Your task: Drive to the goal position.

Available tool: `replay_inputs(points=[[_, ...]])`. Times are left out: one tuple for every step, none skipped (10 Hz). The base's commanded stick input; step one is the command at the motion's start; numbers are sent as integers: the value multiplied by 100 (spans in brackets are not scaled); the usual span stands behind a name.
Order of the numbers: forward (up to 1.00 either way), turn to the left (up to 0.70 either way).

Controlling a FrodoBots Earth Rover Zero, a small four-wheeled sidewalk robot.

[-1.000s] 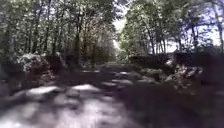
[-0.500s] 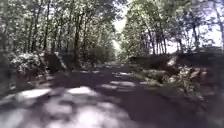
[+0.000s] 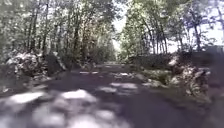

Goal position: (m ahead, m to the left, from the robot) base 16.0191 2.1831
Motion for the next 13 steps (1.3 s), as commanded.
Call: replay_inputs(points=[[45, -27], [45, -27], [45, -27], [45, -20], [45, 0], [45, 0], [45, 0], [45, 0], [45, 0], [45, 0], [45, 0], [45, 0], [45, 0]])
